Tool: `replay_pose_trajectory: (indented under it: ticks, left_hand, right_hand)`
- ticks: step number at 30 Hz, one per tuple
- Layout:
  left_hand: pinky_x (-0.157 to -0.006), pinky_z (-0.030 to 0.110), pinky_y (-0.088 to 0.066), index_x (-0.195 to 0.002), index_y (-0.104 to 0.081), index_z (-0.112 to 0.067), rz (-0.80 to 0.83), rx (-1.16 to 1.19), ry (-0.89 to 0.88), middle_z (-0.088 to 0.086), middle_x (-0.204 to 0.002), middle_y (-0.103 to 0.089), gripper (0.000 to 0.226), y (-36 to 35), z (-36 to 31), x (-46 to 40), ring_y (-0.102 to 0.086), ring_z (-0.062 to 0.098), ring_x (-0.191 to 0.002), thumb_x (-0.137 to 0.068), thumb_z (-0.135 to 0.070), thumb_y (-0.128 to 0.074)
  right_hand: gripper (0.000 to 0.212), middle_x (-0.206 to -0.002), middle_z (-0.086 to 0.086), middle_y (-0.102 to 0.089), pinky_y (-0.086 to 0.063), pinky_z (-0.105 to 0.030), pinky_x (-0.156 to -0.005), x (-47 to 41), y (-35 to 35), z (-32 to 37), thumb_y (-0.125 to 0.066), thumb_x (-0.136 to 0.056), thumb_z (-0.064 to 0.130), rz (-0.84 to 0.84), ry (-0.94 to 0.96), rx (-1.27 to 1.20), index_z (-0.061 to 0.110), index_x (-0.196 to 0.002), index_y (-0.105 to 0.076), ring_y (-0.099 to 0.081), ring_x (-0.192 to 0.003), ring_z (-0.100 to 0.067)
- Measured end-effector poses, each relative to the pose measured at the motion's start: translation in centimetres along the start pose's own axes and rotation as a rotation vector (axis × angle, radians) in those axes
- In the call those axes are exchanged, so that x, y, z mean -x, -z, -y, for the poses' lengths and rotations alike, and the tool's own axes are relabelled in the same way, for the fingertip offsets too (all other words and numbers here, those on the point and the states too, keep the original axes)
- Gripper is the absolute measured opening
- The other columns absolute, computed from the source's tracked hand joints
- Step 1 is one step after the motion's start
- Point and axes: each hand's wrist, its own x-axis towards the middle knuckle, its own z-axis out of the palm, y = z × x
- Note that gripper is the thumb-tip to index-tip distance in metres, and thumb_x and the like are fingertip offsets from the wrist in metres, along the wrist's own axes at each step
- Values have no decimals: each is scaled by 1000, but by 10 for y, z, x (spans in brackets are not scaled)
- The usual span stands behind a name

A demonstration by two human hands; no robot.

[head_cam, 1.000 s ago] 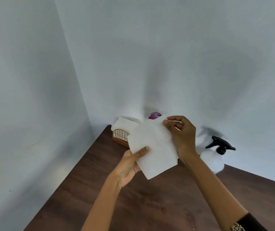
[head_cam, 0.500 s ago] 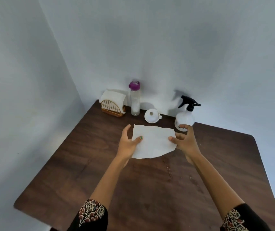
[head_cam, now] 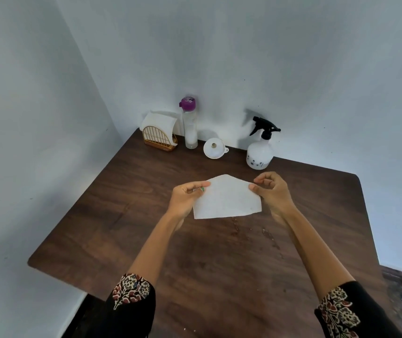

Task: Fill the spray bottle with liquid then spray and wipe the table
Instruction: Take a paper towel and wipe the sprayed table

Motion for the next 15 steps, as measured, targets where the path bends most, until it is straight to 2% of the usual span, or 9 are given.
replay_pose_trajectory:
  ticks: [2,4,6,9,11,13,15]
  left_hand:
    - [-67,10,-50,-107,-71,-14,6,-13,17,-5,-112,-65,22,1,1,3,-61,5,-92,-89,-9,-61]
    - [-61,10,-50,-111,-70,-15,20,-25,35,-6,-112,-64,26,1,2,6,-61,7,-90,-86,-8,-65]
    - [-60,9,-50,-113,-69,-15,26,-40,34,-9,-111,-61,31,1,2,9,-60,8,-91,-83,-7,-68]
    - [-71,15,-55,-111,-69,-12,15,-59,10,-2,-115,-66,31,2,5,7,-62,9,-95,-81,-4,-69]
    - [-84,27,-56,-107,-71,-16,-6,-125,1,2,-116,-68,28,3,8,5,-64,13,-99,-80,-8,-71]
    - [-96,41,-50,-99,-74,-27,-64,-269,-7,-4,-110,-71,22,4,11,3,-64,12,-99,-77,-21,-76]
    - [-102,40,-36,-94,-74,-34,-110,-455,-22,-11,-101,-72,17,6,11,2,-62,9,-97,-77,-35,-74]
  right_hand:
    - [16,-87,-6,-67,-53,-28,-71,4,6,1,-71,-77,-3,135,-103,-82,8,-88,-65,-62,-77,-18]
    - [22,-92,-10,-70,-58,-25,-69,6,12,0,-70,-75,-6,258,-219,-158,1,-97,-67,-67,-80,-18]
    - [28,-97,-12,-70,-59,-26,-71,5,15,-4,-68,-74,-11,313,-274,-160,-1,-101,-67,-68,-86,-19]
    - [31,-99,-13,-70,-58,-28,-76,2,16,-10,-71,-72,-9,248,-246,-25,-1,-102,-68,-66,-90,-22]
    - [28,-95,-11,-71,-59,-23,-71,2,15,-10,-73,-73,-5,207,-165,77,2,-100,-70,-65,-86,-20]
    - [22,-87,-3,-71,-54,-17,-66,3,14,-7,-72,-76,-1,194,-62,187,4,-98,-72,-64,-79,-12]
    - [16,-83,2,-70,-52,-20,-70,1,12,-5,-72,-79,5,192,23,305,7,-95,-74,-63,-78,-11]
